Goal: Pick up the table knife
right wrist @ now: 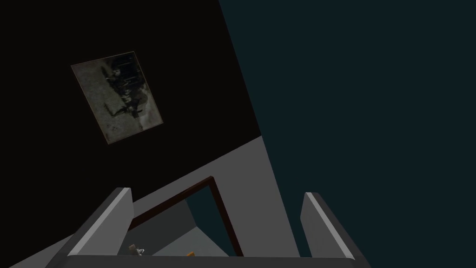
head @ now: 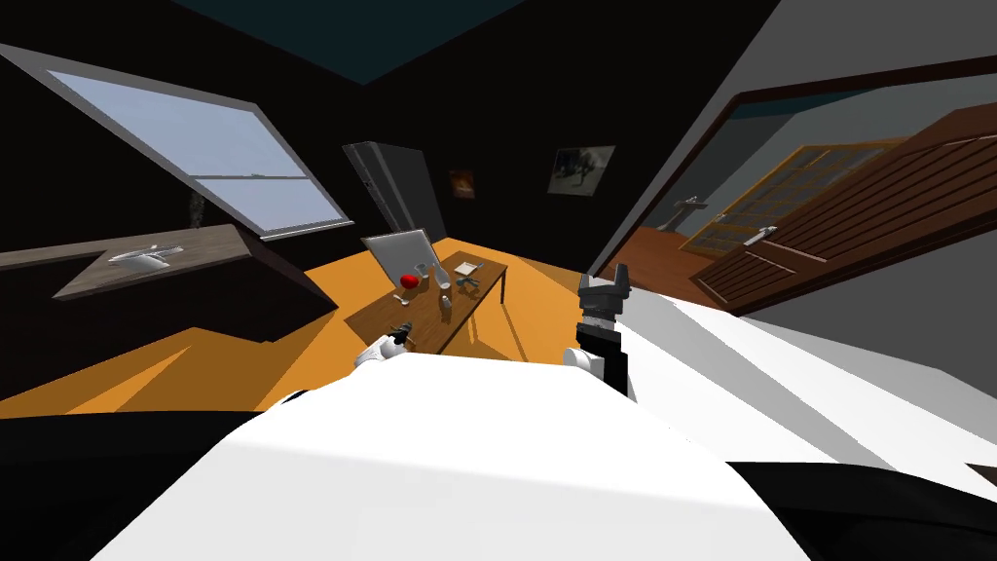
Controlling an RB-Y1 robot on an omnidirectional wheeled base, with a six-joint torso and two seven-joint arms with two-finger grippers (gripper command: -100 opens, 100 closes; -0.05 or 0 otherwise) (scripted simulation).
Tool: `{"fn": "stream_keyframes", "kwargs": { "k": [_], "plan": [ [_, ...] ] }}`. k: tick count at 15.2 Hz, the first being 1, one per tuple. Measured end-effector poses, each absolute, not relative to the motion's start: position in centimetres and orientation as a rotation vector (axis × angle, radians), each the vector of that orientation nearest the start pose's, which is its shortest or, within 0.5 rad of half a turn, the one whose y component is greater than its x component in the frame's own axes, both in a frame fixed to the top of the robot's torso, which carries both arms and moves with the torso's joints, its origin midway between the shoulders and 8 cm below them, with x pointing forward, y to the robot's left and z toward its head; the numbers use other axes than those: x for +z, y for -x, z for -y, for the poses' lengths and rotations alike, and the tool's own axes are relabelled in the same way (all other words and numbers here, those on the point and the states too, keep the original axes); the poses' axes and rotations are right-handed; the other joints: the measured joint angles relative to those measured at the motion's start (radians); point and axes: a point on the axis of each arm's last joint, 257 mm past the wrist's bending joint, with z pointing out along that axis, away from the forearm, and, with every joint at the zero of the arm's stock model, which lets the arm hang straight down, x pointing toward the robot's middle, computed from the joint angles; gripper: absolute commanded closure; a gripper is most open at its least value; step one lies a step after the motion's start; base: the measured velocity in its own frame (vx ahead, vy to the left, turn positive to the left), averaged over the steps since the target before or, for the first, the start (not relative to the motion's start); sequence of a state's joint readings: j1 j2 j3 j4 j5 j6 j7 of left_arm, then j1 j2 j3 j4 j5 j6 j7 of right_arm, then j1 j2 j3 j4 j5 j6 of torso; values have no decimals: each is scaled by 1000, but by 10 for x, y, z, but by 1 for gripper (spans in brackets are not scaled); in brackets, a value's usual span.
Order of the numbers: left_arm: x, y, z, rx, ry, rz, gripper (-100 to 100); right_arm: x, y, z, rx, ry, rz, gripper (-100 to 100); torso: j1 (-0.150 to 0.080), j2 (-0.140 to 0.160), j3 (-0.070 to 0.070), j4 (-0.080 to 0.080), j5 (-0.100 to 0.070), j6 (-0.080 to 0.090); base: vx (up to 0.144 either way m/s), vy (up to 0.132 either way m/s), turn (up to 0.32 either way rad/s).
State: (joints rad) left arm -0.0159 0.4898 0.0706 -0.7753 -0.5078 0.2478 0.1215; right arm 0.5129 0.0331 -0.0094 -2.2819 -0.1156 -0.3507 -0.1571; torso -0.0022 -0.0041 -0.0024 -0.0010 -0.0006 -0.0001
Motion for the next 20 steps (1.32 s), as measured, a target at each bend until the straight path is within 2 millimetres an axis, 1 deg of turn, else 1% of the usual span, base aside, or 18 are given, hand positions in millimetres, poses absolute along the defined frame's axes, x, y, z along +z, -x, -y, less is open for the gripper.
{"fn": "stream_keyframes", "kwargs": {
  "k": [3,7,8,10,12,16,17,20],
  "plan": [
    [-509,-319,-604,269,1277,-1942,-100,-9,-362,302,1468,-944,-559,0,0,1,1,0,0,0,47,-15,-29],
    [-519,-299,-618,349,1303,-1966,-100,-9,-362,302,1468,-944,-559,0,0,0,0,0,0,0,71,-16,-49],
    [-522,-288,-623,379,1315,-1974,-100,-9,-362,302,1468,-944,-559,0,0,-1,0,0,0,0,97,-11,-45],
    [-526,-276,-631,432,1330,-1988,-100,-9,-362,302,1468,-944,-559,0,0,-1,-1,0,0,0,79,-14,-37],
    [-529,-260,-637,482,1350,-2001,-100,-9,-362,302,1468,-944,-559,0,0,-1,-1,0,0,0,75,-12,-40],
    [-535,-244,-641,536,1367,-2021,-100,-9,-362,302,1468,-944,-559,0,1,2,1,0,0,0,30,-8,-12],
    [-536,-243,-641,538,1370,-2021,-100,-9,-362,302,1468,-944,-559,0,1,3,2,1,0,0,31,43,41],
    [-543,-240,-629,533,1361,-2028,-100,-9,-362,303,1468,-944,-559,0,8,2,1,0,1,0,53,101,35]
  ]
}}
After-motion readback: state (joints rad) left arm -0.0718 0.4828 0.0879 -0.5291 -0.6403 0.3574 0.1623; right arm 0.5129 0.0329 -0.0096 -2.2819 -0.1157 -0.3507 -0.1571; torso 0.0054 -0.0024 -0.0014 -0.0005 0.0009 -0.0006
